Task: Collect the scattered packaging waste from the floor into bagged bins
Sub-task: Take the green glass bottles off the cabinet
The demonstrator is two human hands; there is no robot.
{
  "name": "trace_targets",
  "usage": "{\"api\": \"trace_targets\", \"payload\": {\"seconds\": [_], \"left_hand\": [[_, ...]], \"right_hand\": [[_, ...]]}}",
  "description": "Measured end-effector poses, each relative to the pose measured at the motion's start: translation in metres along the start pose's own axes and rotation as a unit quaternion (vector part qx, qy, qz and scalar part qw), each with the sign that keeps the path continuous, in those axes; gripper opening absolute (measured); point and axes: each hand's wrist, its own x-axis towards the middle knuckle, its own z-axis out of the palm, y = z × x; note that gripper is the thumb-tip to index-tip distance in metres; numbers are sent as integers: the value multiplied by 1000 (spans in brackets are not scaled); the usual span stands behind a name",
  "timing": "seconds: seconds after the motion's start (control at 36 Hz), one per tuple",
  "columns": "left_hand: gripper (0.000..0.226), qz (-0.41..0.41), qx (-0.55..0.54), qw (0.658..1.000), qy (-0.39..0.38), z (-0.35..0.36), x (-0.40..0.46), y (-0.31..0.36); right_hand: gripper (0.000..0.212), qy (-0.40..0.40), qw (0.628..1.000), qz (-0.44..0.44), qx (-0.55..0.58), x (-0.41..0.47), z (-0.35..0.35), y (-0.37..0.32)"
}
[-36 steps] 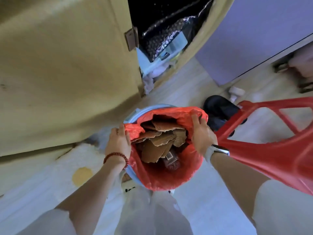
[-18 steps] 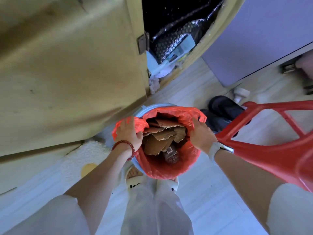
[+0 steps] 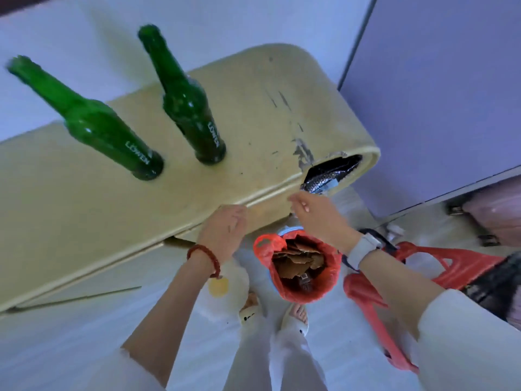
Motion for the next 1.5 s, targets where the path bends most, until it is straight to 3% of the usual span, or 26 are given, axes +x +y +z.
{"api": "trace_targets", "payload": {"seconds": [0.08,0.14,0.22,0.28,0.36,0.42,0.5,0.58,0.78,0.92,1.08,1.25,1.36,1.5], "left_hand": [[14,27,-6,987,160,-59,-5,14],[5,41,-16,959,279,-96,-5,18],[25,21,-43,907,418,-143,2,17],[46,-9,-63,896,440,-168,14,13],[83,-40,-71,917,390,-191,41,8],[89,-50,-87,930,352,-201,59,6],[63,-55,-142,932,328,-210,81,5],[34,-41,-196,922,332,-210,85,9],[31,27,-122,934,334,-185,56,17],[24,59,-144,946,285,-161,25,42],[24,92,-230,959,136,-108,-7,64],[32,90,-234,968,-11,-27,-23,54],[29,25,-233,970,-66,45,-19,18],[21,-12,-138,988,-75,141,-3,-50]], "right_hand": [[27,25,998,-62,18,13,-16,-58],[30,55,992,-107,29,25,-21,-93],[52,104,980,-167,25,46,-26,-142],[68,121,975,-181,41,60,-27,-171],[75,107,976,-177,62,81,-24,-206],[66,102,978,-174,57,94,-19,-220],[41,112,980,-150,66,106,-12,-233],[30,146,976,-160,38,105,-10,-231],[33,234,959,-160,10,62,-32,-195],[38,272,953,-133,23,18,-66,-163],[30,278,959,-44,12,-32,-90,-97],[22,272,959,77,5,-67,-67,4],[22,256,952,154,69,-70,-24,72],[23,232,943,215,99,-52,45,151]]}}
